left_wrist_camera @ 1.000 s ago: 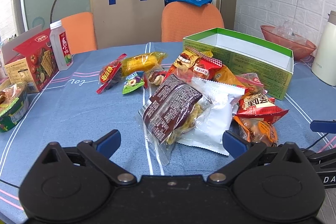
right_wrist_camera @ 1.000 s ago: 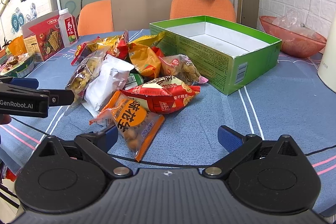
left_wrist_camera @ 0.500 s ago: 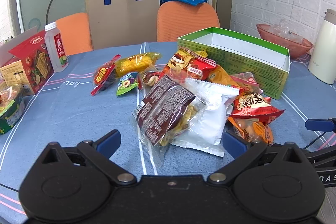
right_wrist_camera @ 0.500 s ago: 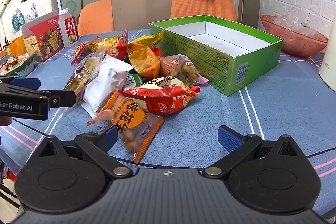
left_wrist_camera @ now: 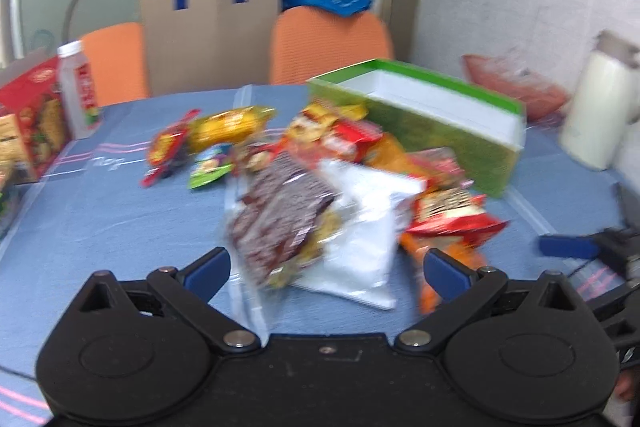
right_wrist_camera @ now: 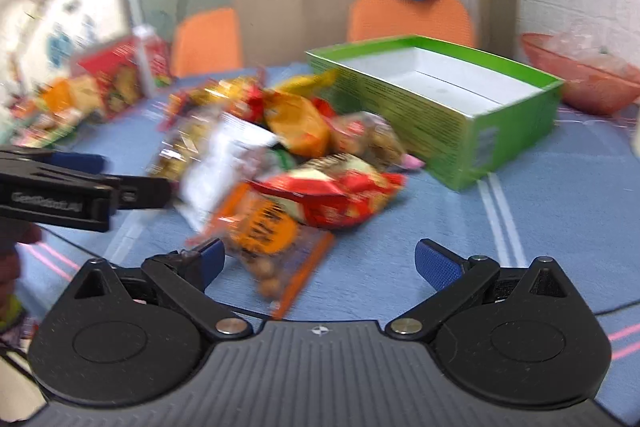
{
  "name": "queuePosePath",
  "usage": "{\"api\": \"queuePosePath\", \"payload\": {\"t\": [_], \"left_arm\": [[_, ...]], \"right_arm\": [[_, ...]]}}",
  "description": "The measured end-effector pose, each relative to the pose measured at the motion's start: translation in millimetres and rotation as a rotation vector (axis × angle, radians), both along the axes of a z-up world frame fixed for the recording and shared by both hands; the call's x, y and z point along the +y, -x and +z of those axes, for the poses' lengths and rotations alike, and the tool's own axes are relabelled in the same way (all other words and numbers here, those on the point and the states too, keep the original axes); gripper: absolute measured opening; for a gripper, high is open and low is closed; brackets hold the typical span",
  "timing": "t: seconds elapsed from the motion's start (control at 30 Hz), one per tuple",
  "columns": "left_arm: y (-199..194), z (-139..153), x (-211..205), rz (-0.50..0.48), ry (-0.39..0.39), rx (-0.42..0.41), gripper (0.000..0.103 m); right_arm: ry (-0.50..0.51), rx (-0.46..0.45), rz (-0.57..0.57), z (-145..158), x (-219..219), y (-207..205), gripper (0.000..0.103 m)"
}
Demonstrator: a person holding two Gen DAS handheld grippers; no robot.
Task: Organize snacks
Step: 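Grasp the small orange-wrapped candy with the left gripper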
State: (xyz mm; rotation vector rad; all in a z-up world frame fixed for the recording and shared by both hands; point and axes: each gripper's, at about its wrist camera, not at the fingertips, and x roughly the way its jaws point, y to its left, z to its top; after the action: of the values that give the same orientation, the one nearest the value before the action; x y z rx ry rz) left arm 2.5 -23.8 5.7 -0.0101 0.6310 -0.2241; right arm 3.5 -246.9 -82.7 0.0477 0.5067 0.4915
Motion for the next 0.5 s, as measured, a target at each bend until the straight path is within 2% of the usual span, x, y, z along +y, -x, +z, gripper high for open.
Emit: {"api": "queuePosePath", "payload": {"t": [0.07, 0.23, 0.43, 0.5], "left_arm": [[-2, 2, -6, -0.069, 0.054, 0.008, 0.103], [-15, -4, -29, -0.253, 0.159, 0.090, 0.103], [-34, -24, -39, -0.239, 0.198, 0.183, 0.103], [-41, -29, -38, -0.232, 0.225, 0.213, 0.098]], "right_arm": [[-0.016, -0.009, 0.035, -3, -2, 2, 0.103], [0.039, -0.050, 0.091, -6, 2, 7, 0.103], [0.079, -0.035, 0.132, -15, 10, -1, 0.103], [0.091, -0.023, 0.123, -19, 14, -6, 0.103]]}}
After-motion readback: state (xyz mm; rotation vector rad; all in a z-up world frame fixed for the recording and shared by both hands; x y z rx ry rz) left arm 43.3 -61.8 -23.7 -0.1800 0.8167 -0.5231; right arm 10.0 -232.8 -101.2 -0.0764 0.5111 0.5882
